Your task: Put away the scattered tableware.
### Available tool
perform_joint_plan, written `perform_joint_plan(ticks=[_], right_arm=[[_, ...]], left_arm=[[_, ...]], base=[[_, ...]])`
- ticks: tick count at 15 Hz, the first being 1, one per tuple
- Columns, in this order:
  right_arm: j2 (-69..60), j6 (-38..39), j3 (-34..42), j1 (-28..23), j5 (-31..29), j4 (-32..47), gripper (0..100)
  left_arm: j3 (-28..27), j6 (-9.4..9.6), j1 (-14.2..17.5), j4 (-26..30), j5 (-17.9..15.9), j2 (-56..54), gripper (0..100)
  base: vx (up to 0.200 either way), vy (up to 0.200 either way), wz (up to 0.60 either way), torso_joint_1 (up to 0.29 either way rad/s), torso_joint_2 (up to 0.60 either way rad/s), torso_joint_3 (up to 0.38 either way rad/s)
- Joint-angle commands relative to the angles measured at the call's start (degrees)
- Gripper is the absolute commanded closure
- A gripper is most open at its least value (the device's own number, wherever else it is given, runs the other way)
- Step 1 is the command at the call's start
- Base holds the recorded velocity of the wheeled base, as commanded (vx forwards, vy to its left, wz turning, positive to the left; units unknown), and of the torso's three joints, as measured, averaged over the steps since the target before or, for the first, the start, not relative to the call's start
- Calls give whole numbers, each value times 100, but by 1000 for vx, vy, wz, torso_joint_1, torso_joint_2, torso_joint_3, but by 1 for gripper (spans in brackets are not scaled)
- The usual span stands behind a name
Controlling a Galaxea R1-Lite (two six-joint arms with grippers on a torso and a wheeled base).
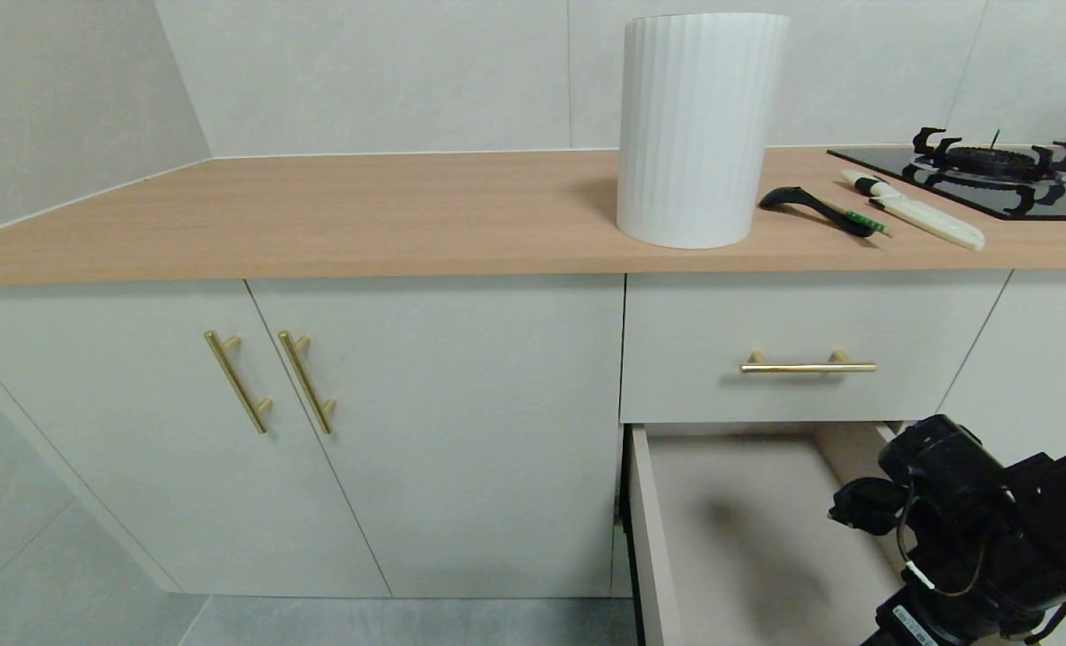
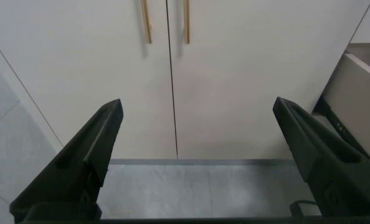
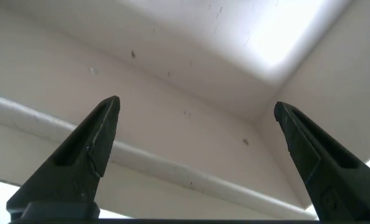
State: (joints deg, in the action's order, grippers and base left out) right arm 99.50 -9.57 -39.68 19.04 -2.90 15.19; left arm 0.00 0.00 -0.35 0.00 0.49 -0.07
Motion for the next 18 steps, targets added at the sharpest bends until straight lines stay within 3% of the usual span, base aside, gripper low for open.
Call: perform_joint_plan(ticks=[1,5,9,11,18], right_arm=[[-18,17,-40,-6,-9,-16,0],[-273,799,-541,-94,9,-209,0],[-774,1080,-295,-208,0,-1695,0],[-1047,1071,-189,-225,9,-2073,0],[-1820,1018,-110,-225,9,-2363,0]], left_arm=[[0,0,0,0,4,7,0],[0,0,0,0,4,7,0],[0,0,0,0,4,7,0],[0,0,0,0,4,7,0],[0,0,0,0,4,7,0]], base=[[0,0,0,0,0,0],[0,0,0,0,0,0],[0,0,0,0,0,0],[0,0,0,0,0,0],[0,0,0,3,-16,-8]])
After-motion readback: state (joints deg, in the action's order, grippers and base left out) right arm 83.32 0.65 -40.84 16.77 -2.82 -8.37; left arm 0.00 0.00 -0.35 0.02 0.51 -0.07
